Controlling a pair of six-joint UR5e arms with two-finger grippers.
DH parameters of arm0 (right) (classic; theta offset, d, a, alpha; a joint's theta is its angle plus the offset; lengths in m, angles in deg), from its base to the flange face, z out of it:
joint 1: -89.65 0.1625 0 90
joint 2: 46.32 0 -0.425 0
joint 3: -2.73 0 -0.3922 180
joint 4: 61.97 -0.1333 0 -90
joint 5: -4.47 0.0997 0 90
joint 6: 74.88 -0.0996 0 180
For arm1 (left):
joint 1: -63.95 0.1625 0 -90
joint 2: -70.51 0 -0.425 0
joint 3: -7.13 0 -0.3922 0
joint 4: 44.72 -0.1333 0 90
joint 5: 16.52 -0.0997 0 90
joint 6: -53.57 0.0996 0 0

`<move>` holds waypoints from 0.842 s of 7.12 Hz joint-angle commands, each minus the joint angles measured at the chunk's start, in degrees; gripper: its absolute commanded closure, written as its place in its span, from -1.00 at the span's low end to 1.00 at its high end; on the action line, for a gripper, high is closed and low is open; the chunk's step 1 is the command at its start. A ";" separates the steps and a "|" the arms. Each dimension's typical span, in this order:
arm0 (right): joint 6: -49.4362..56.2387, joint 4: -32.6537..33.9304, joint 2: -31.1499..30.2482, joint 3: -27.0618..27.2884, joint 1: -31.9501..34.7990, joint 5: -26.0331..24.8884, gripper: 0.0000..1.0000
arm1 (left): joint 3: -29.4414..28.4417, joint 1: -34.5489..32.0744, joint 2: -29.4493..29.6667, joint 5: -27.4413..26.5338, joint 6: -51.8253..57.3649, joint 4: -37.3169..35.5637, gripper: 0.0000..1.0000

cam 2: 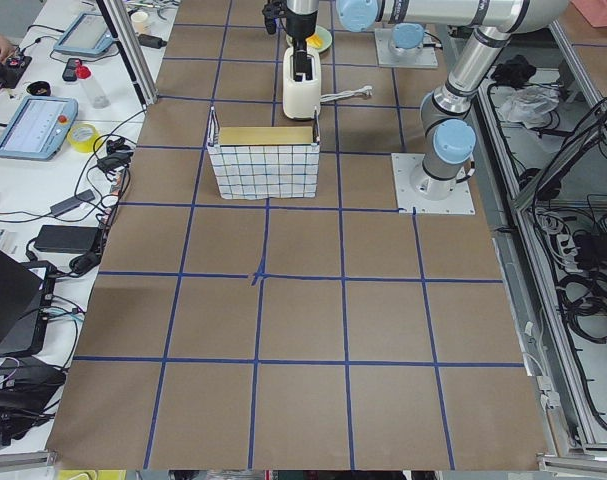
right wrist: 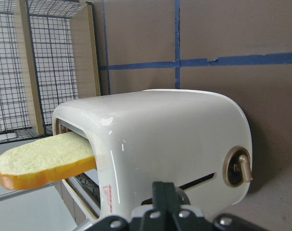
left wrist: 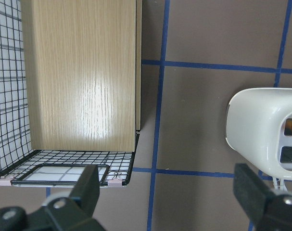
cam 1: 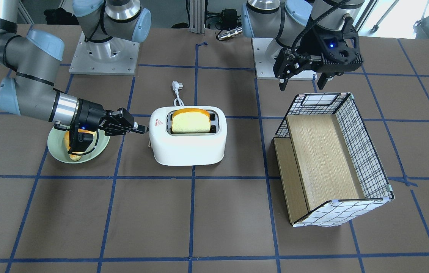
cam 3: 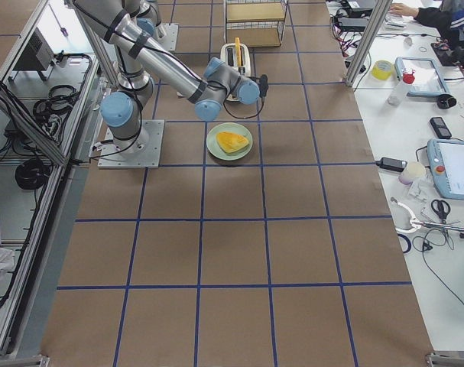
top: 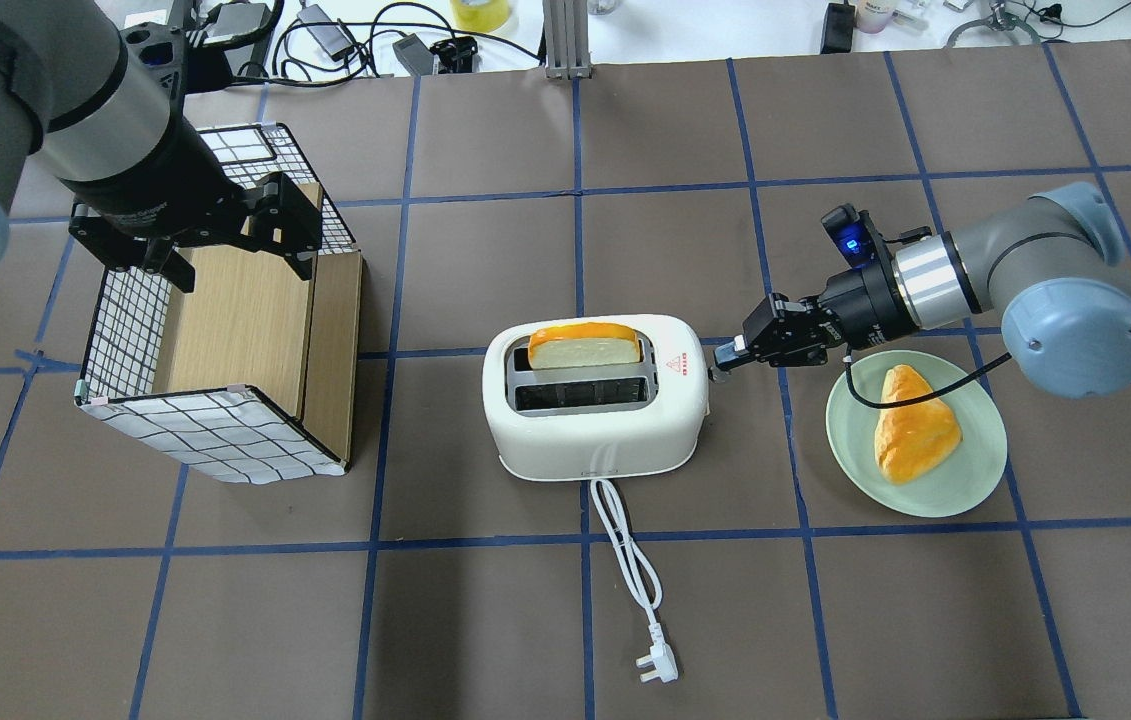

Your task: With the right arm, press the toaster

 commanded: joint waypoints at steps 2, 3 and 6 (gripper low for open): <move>1.13 3.31 1.61 0.94 0.00 -0.11 1.00 | 0.00 0.00 0.00 -0.07 0.00 0.00 -1.00; 1.49 4.54 1.70 1.99 0.00 -0.81 1.00 | 0.00 0.00 0.00 0.02 0.00 0.00 -1.00; 2.54 6.91 2.40 2.35 0.00 -1.43 1.00 | 0.00 0.00 0.00 0.02 0.00 0.00 -1.00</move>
